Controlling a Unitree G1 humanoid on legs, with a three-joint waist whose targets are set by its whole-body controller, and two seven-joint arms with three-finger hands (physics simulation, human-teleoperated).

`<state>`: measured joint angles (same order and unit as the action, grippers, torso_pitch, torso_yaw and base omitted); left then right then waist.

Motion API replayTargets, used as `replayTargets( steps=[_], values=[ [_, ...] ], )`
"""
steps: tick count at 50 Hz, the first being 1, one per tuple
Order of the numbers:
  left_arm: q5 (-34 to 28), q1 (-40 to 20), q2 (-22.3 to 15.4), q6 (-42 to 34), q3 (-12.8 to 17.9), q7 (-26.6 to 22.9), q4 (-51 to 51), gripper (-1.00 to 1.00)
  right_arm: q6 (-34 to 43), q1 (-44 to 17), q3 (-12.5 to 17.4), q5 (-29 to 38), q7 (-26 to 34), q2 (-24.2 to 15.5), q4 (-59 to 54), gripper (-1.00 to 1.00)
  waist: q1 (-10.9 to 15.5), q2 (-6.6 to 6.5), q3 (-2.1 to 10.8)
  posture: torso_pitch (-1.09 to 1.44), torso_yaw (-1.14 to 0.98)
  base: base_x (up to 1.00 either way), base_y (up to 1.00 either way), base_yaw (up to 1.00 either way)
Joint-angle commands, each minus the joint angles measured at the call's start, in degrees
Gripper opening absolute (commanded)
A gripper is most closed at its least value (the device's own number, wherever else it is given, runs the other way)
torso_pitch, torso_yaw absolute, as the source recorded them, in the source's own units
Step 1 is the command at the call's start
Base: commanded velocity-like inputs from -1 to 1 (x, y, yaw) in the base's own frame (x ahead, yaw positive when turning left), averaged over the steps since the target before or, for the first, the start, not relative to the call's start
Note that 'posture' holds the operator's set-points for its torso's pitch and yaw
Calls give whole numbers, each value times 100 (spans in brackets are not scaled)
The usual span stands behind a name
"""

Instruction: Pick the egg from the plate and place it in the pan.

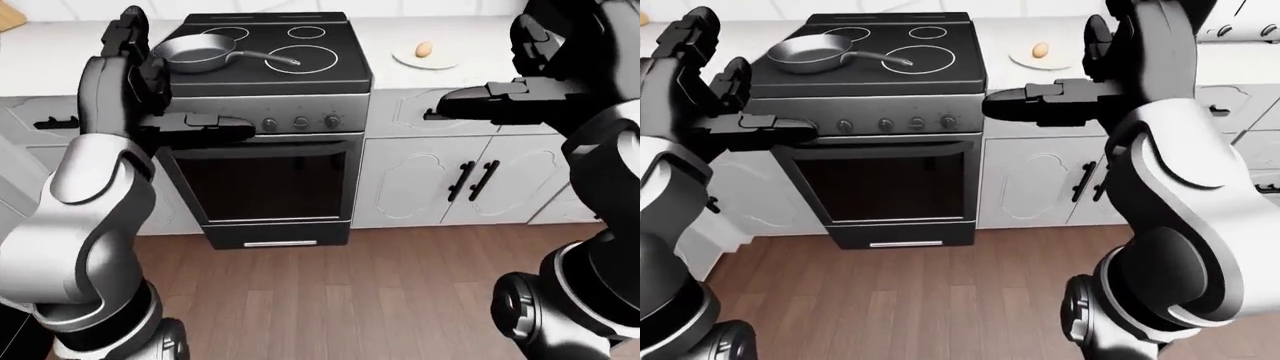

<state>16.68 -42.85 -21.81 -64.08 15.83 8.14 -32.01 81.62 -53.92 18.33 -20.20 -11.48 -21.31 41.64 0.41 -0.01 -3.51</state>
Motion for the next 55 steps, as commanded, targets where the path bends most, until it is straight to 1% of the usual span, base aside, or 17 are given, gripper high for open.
replayTargets(
  steps=[1,10,11,16,18,21,22,24,33,35,37,38,40,46,51,52,55],
  values=[
    [27,-161,-74,232,53,30,-105,100,-301,-94,-19,-41,-91,-57,28,100,-1,-4,144,0,0,1,0,0],
    [177,-131,-151,231,99,110,-126,100,-273,-104,18,-289,-274,-120,44,100,-4,-1,142,0,0,1,0,0],
    [183,-106,-139,285,91,115,-105,100,-232,-132,28,-327,-302,-126,54,100,-9,-22,256,0,0,2,-5,0],
    [211,-85,-168,308,81,131,-92,100,-287,-97,47,-438,-372,-171,22,100,11,-131,201,0,0,4,-15,0],
    [226,-104,-174,272,77,148,-109,100,-287,-100,51,-479,-405,-181,18,100,13,-24,212,0,0,5,-14,0],
    [239,-113,-181,263,75,161,-119,100,-281,-108,66,-552,-455,-205,14,100,54,372,192,0,0,5,-14,0],
    [243,-120,-185,252,72,166,-124,100,-288,-103,70,-570,-465,-214,12,100,1,197,173,0,0,5,-16,0],
    [256,-139,-189,226,75,178,-135,100,-290,-108,76,-614,-493,-229,10,100,17,275,168,0,0,5,-16,0],
    [271,-128,-216,237,75,184,-132,100,-317,-111,75,-799,-626,-300,-12,100,59,-30,129,0,0,6,-16,0],
    [256,-95,-220,252,49,178,-136,100,-318,-106,76,-841,-652,-313,-10,100,37,-167,140,0,0,5,-16,0],
    [266,-117,-238,244,85,159,-127,100,-323,-115,77,-886,-681,-330,-13,100,3,-440,210,0,0,7,-15,0],
    [265,-113,-245,259,95,155,-116,100,-341,-107,66,-904,-697,-335,-17,100,20,-332,206,0,0,5,-16,0],
    [271,-103,-248,264,110,158,-123,100,-337,-98,48,-943,-733,-332,-3,100,-21,-394,201,0,0,6,-15,0],
    [309,-134,-248,226,115,180,-143,100,-337,-85,38,-1032,-789,-361,3,100,-10,-174,208,0,0,6,-15,0],
    [419,-487,-373,154,117,186,53,100,-339,-140,31,-1111,-868,-386,-52,100,91,354,307,0,0,6,-15,0],
    [419,-585,-392,215,65,163,210,100,-350,-143,12,-1129,-884,-370,-66,100,16,257,233,0,0,5,-16,0],
    [377,-971,-428,300,-152,66,654,100,-496,-84,-42,-1138,-881,-388,-155,100,14,230,207,0,0,5,-15,0]
  ],
)
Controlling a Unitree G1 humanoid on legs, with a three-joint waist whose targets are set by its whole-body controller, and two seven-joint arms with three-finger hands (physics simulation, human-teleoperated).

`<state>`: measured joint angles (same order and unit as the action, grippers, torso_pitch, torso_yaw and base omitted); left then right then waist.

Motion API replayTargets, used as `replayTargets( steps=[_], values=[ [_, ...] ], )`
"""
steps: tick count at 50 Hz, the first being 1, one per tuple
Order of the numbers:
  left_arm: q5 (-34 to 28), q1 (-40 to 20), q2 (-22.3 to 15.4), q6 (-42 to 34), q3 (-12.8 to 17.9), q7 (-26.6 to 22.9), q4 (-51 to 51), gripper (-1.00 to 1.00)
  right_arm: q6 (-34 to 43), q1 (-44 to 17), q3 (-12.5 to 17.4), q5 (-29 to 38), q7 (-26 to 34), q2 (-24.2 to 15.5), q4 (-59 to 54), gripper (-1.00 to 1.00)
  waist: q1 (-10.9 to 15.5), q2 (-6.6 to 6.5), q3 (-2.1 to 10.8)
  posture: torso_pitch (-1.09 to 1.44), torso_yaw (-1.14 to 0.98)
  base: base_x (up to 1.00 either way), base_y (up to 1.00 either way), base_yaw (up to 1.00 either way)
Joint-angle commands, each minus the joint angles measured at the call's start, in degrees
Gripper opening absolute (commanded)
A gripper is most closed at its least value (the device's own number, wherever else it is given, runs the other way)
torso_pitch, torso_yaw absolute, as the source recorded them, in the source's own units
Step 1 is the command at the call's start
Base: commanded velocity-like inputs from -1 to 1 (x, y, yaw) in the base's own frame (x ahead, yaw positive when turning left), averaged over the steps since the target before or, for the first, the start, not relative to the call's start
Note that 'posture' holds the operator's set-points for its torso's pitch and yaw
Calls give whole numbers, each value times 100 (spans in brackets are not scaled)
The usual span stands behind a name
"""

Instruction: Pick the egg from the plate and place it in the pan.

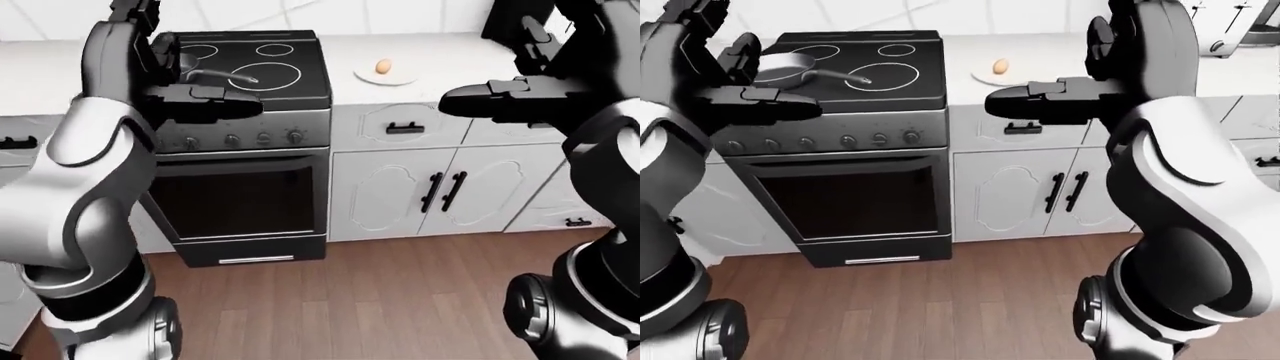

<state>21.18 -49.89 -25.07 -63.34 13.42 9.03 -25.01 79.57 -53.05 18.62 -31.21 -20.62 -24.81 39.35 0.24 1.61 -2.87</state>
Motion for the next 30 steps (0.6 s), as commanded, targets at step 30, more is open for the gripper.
replayTargets(
  steps=[30],
  values=[
    [-145,-356,-195,438,180,-89,73,100,-932,-422,-419,824,561,75,-623,100,38,-162,73,0,0,6,-15,0]
  ],
)
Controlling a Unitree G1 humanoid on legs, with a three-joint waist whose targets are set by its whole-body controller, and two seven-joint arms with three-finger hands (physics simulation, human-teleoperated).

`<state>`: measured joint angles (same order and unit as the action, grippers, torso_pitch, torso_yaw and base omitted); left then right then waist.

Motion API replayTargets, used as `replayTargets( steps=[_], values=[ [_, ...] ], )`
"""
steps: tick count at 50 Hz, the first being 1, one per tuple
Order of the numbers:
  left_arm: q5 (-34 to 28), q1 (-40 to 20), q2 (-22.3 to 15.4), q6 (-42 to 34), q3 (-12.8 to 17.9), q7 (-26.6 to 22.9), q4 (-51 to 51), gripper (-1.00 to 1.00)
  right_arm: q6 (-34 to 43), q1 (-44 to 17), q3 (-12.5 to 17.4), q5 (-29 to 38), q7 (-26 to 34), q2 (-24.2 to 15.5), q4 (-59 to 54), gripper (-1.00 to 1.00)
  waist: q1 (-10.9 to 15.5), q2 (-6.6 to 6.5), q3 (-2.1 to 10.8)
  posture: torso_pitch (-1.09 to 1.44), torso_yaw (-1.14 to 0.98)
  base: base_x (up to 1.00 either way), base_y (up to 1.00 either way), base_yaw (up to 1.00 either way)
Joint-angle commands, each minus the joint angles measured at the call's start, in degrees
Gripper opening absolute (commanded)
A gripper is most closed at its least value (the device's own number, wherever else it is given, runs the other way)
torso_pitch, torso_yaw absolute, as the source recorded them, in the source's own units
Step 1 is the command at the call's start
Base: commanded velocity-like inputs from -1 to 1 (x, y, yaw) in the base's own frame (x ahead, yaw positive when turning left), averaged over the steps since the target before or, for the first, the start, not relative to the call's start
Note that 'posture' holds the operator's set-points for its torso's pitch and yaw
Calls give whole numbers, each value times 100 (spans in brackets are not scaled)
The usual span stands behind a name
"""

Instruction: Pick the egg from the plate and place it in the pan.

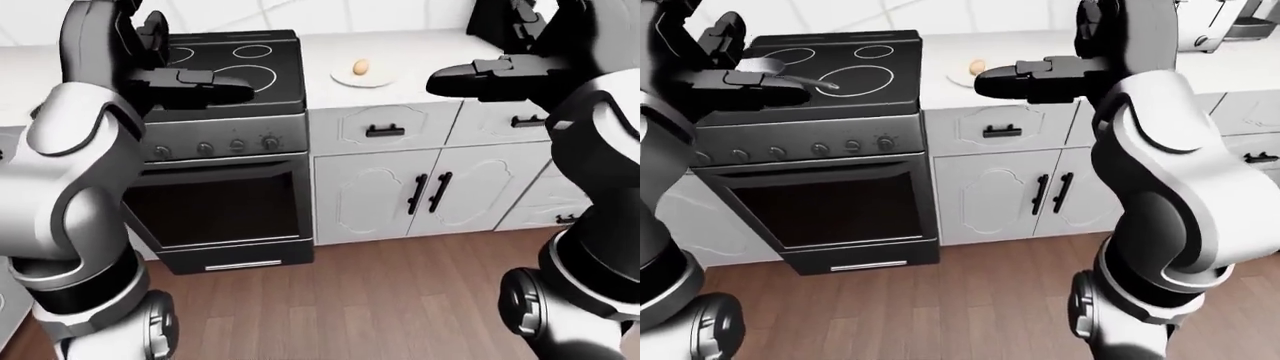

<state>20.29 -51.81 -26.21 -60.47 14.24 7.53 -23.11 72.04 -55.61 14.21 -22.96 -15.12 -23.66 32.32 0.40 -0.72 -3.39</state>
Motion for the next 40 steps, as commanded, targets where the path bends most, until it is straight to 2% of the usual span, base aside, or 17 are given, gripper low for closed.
replayTargets(
  steps=[1,3,5,6,9,14,16,17,18,19,26,28,30,31,32,33,40],
  values=[
    [-67,-138,-72,197,80,52,-103,100,-155,-191,24,-4,7,-48,85,100,18,21,118,0,0,7,-14,0],
    [-85,-112,-53,234,60,48,-85,100,-106,-214,49,-20,-5,-50,108,100,-10,-130,131,0,0,8,-14,0],
    [-123,-98,-37,283,34,42,-39,100,-120,-196,58,-30,10,-69,107,100,-53,-432,204,0,0,12,-9,0],
    [-142,-82,-26,326,21,27,-11,100,-148,-173,44,-23,11,-66,99,100,-14,-207,158,0,0,12,-8,0],
    [-156,-87,-4,304,36,14,-20,100,-96,-144,2,-55,0,8,170,100,-24,-261,191,0,0,12,-8,0],
    [-171,-82,-5,300,50,3,-31,100,-12,-156,66,-94,2,-14,237,100,7,67,125,0,0,14,-3,0],
    [-185,-62,-5,334,50,-7,-16,100,45,-194,84,-120,-18,-20,272,100,37,365,183,0,0,14,-4,0],
    [-185,-63,-5,335,49,-8,-14,100,49,-199,83,-124,-22,-20,271,100,70,419,251,0,0,15,-4,0],
    [-186,-64,-4,333,49,-9,-14,100,29,-181,81,-123,-20,-25,267,100,5,331,181,0,0,14,-3,0],
    [-181,-71,-2,329,55,-10,-7,100,24,-186,85,-129,-19,-31,258,100,37,400,160,0,0,15,-4,0],
    [-168,-93,-9,277,69,4,-41,100,66,-218,103,-177,-57,-54,278,100,-12,59,100,0,0,14,-4,0],
    [-165,-90,-10,274,71,8,-45,100,51,-203,102,-181,-56,-65,270,100,-54,-142,116,0,0,14,-4,0],
    [-168,-76,-11,305,67,1,-28,100,57,-209,104,-188,-61,-74,271,100,-89,-500,234,0,0,14,-4,0],
    [-171,-65,-10,325,65,-4,-14,100,37,-191,104,-186,-59,-78,265,100,-38,-231,172,0,0,14,-3,0],
    [-171,-65,-13,328,67,-7,-9,100,47,-200,100,-187,-68,-77,265,100,-74,-356,172,0,0,14,-3,0],
    [-166,-68,-18,319,73,-6,-19,100,84,-221,100,-198,-82,-73,283,100,-48,-334,187,0,0,15,0,0],
    [-162,-50,-24,342,75,-6,-24,100,73,-207,90,-208,-97,-72,290,100,12,114,145,0,0,15,0,0]
  ],
)
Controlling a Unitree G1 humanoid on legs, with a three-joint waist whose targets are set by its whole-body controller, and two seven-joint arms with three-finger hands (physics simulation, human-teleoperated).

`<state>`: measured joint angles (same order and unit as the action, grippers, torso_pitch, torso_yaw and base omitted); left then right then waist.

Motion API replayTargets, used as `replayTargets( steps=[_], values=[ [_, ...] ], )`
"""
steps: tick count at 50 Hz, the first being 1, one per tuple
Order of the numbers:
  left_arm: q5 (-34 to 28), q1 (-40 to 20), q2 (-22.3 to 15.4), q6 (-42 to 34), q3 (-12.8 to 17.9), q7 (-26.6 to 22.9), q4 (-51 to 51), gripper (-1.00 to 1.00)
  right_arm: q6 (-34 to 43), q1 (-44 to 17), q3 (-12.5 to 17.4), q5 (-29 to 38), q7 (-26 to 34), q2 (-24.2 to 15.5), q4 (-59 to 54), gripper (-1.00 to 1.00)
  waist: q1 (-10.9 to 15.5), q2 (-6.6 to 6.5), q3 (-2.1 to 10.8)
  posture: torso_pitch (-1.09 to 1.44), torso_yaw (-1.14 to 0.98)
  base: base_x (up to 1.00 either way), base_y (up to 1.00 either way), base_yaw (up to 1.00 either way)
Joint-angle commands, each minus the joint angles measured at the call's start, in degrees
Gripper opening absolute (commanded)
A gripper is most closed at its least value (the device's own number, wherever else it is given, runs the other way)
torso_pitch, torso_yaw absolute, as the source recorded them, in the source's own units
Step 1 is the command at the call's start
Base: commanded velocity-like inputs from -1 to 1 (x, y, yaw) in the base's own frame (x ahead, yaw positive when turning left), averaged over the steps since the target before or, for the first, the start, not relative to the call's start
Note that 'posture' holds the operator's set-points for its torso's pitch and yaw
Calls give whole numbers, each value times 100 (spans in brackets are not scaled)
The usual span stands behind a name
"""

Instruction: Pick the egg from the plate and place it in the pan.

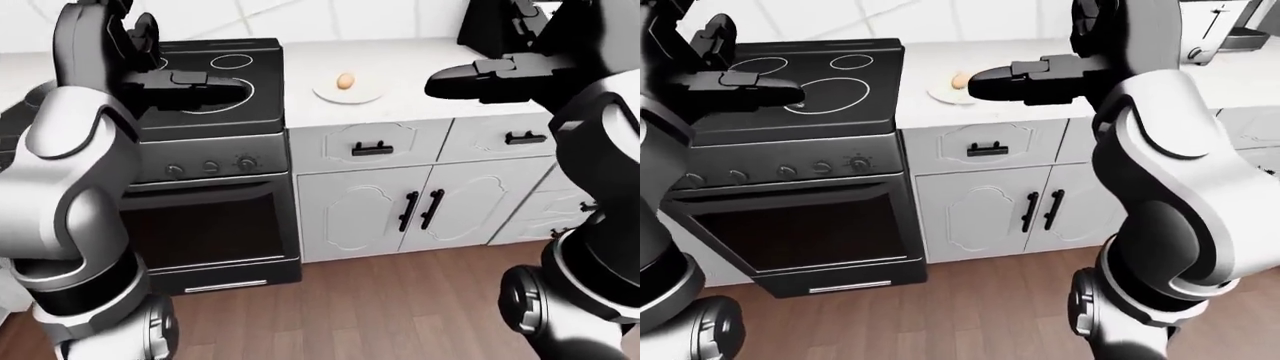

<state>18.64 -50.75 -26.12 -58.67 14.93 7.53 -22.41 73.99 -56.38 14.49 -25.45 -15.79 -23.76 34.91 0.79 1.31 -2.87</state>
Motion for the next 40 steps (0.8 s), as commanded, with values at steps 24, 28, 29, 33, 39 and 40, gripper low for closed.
replayTargets(
  steps=[24,28,29,33,39,40],
  values=[
    [55,-172,-47,83,36,39,-154,100,-112,-127,108,-58,-97,-123,31,100,-72,-283,106,0,0,15,0,0],
    [70,-168,-52,82,39,49,-161,100,-159,-84,98,-52,-80,-132,24,100,-8,82,133,0,0,15,0,0],
    [72,-156,-56,97,45,47,-154,100,-162,-84,95,-50,-80,-134,20,100,1,291,195,0,0,15,0,0],
    [98,-184,-70,52,47,67,-179,100,-154,-81,92,-53,-80,-130,33,100,-55,127,150,0,0,15,0,0],
    [105,-186,-77,78,41,73,-153,100,-131,-115,106,-61,-81,-138,29,100,-78,-176,50,0,0,15,0,0],
    [109,-194,-78,63,41,80,-161,100,-131,-117,111,-63,-81,-142,29,100,-97,-270,62,0,0,15,0,0]
  ],
)
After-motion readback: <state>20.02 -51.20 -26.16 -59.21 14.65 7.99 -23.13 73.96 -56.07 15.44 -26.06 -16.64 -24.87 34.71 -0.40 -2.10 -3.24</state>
